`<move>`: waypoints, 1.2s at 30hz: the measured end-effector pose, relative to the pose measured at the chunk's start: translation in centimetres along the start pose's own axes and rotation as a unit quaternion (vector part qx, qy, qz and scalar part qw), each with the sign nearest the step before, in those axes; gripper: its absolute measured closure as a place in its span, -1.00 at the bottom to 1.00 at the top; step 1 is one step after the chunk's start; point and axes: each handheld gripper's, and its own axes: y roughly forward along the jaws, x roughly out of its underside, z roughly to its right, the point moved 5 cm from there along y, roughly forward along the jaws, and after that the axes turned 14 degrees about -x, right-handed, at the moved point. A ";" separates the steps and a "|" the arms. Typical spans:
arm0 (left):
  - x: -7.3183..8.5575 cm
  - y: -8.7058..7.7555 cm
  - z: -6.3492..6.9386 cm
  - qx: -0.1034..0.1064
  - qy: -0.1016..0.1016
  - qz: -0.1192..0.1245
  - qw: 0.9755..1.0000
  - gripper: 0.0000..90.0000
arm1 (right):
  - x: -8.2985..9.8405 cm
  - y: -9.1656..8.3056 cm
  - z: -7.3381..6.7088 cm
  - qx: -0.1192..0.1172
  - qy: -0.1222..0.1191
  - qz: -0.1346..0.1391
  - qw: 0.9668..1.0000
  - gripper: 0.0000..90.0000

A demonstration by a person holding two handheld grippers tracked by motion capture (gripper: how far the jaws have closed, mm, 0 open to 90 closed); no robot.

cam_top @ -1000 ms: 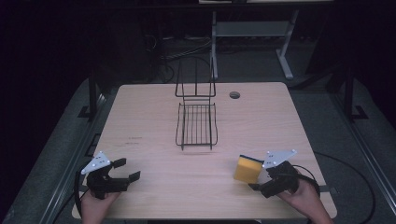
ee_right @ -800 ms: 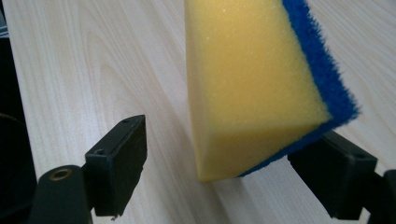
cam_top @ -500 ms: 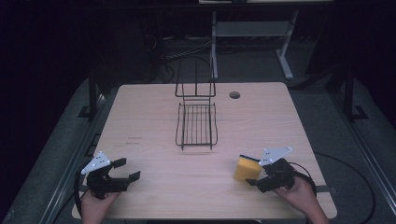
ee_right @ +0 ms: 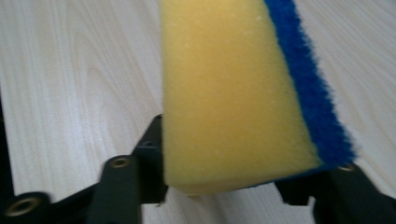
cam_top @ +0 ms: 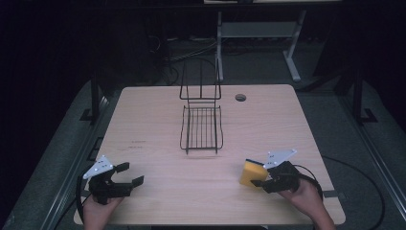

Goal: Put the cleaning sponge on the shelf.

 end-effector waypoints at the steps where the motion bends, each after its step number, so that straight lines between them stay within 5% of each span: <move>1: 0.0 0.0 0.0 -0.001 0.000 0.000 1.000 -0.67 | 0.0 0.0 0.0 0.000 -0.004 -0.001 1.000 0.17; 11: 0.0 -0.1 -0.1 -0.001 -0.002 0.001 1.000 -0.67 | -1.0 -0.5 -0.6 -0.009 -0.019 0.003 1.000 0.25; 36: -0.1 -0.2 -0.2 0.001 -0.006 0.006 1.000 -0.67 | -7.7 0.3 0.7 -0.037 -0.061 0.000 0.997 0.26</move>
